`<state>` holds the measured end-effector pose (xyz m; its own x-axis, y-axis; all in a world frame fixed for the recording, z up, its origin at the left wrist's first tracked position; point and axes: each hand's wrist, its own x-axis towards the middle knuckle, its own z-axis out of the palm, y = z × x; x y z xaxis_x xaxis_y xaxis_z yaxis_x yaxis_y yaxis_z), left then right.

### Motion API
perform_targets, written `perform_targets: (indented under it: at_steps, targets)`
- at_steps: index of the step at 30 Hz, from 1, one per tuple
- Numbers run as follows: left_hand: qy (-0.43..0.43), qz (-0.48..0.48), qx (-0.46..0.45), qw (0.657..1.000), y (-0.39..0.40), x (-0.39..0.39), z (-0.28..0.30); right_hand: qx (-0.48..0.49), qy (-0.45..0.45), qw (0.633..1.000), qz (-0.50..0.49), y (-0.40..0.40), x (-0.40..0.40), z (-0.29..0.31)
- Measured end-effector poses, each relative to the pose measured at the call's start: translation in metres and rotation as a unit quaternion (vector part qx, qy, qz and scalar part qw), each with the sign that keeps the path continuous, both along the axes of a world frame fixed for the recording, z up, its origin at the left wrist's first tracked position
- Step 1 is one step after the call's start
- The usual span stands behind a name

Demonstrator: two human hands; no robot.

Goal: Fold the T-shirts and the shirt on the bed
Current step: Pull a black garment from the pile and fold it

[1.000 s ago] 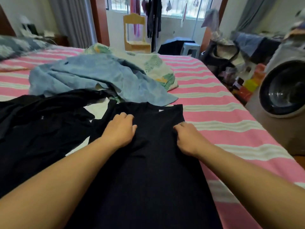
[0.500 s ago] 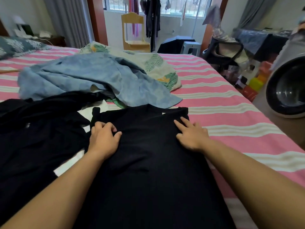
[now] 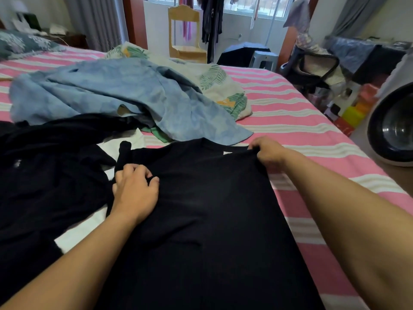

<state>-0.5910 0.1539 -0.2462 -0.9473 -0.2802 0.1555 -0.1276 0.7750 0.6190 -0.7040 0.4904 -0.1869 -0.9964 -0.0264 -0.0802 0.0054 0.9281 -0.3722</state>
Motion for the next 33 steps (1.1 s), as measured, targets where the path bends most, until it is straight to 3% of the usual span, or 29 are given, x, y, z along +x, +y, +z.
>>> perform_targets:
  at_steps: [3, 8, 11, 13, 15, 17, 19, 22, 26, 30, 33]
  targets:
    - [0.022, 0.014, 0.050, 0.998, -0.001, 0.000, 0.002, 0.038, -0.005, 0.999, -0.010, 0.003, -0.007, 0.001]
    - [0.055, 0.013, 0.129, 0.990, -0.006, -0.002, -0.001, 0.225, 0.031, 0.974, -0.019, -0.001, -0.023, -0.008]
    - [0.054, 0.014, 0.141, 0.988, -0.008, -0.002, -0.001, 0.234, 0.231, 0.944, -0.033, -0.018, -0.005, -0.021]
    - [0.053, 0.014, 0.150, 0.987, -0.009, -0.002, -0.001, 0.173, 0.318, 0.932, -0.018, -0.048, 0.027, -0.014]
    - [0.046, 0.020, 0.165, 0.985, -0.010, -0.003, 0.001, 0.090, 0.298, 0.945, 0.096, -0.083, 0.075, 0.001]
    - [0.031, 0.015, 0.182, 0.983, -0.011, -0.006, 0.007, 0.013, 0.190, 0.951, 0.246, -0.118, 0.138, 0.012]
    - [0.005, 0.000, 0.189, 0.982, -0.014, -0.008, 0.013, 0.045, 0.094, 0.938, 0.330, -0.148, 0.191, 0.008]
    - [-0.043, -0.038, 0.244, 0.968, -0.023, -0.012, 0.017, 0.121, 0.137, 0.931, 0.315, -0.167, 0.220, -0.015]
    - [-0.066, -0.052, 0.338, 0.937, -0.034, -0.012, 0.018, 0.137, 0.175, 0.941, 0.255, -0.167, 0.222, -0.017]
    - [-0.051, -0.049, 0.357, 0.931, -0.034, -0.015, 0.016, 0.110, 0.199, 0.938, 0.260, -0.160, 0.235, -0.009]
    - [-0.040, -0.045, 0.352, 0.934, -0.034, -0.014, 0.014, 0.161, 0.169, 0.922, 0.309, -0.161, 0.233, -0.008]
